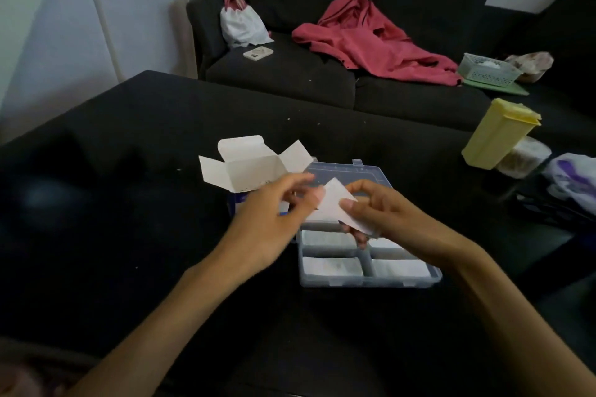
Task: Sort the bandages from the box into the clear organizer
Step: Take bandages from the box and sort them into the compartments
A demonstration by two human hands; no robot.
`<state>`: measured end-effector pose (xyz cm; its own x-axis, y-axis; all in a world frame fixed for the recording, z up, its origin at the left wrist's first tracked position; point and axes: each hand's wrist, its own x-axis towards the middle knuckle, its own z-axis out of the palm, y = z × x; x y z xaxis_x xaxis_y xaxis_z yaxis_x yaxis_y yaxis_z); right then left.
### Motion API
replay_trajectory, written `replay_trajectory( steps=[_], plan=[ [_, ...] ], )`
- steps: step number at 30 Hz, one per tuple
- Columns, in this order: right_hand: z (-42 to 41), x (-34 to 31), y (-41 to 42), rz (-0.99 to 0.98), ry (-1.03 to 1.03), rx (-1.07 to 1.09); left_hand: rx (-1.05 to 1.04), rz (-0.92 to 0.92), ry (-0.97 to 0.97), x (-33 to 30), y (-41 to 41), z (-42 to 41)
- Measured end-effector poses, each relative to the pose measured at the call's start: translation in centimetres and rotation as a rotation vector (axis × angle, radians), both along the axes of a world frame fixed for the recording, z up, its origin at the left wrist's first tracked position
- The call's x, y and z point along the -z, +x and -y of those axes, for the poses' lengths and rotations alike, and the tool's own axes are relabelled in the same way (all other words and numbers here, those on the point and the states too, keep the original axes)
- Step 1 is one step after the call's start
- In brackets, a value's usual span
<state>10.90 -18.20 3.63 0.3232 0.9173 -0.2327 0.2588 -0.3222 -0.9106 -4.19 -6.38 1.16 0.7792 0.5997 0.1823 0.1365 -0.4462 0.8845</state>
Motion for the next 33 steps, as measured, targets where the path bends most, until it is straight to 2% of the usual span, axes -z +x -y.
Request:
replay_trajectory(
  steps=[2, 8, 13, 16, 19, 22, 25, 30, 33],
  plan=[
    [0.2, 0.2, 0.2, 0.027, 0.019, -0.005, 0.113, -0.032, -0.093, 0.7, 0.7, 0.2],
    [0.2, 0.7, 0.6, 0.031, 0.083, 0.012, 0.162, 0.08, -0.247, 0.9, 1.2, -0.1],
    [-0.1, 0.9, 1.2, 0.054, 0.153, 0.027, 0.058, 0.14, -0.135, 0.9, 2.0, -0.5],
    [-0.5, 1.1, 1.7, 0.229, 0.26, 0.168, -0.04, 0.157, -0.058, 0.6, 2.5, -1.0],
    [-0.6, 1.7, 2.3, 0.362, 0.301, 0.205, -0.082, 0.103, 0.031, 1.2, 3.1, -1.2],
    [-0.3, 2.7, 3.1, 0.453, 0.207, 0.119, -0.072, -0.014, 0.098, 2.1, 3.4, -1.3],
    [-0.3, 4.1, 3.6, 0.534, 0.151, 0.135, -0.06, -0.144, 0.183, 3.1, 3.7, -1.4],
    [-1.9, 5.2, 3.7, 0.634, 0.231, 0.192, -0.164, -0.168, 0.422, 3.6, 4.0, -1.4],
    [-2.7, 5.6, 4.0, 0.651, 0.237, 0.198, -0.191, -0.19, 0.501, 3.6, 4.0, -1.8]
  ],
)
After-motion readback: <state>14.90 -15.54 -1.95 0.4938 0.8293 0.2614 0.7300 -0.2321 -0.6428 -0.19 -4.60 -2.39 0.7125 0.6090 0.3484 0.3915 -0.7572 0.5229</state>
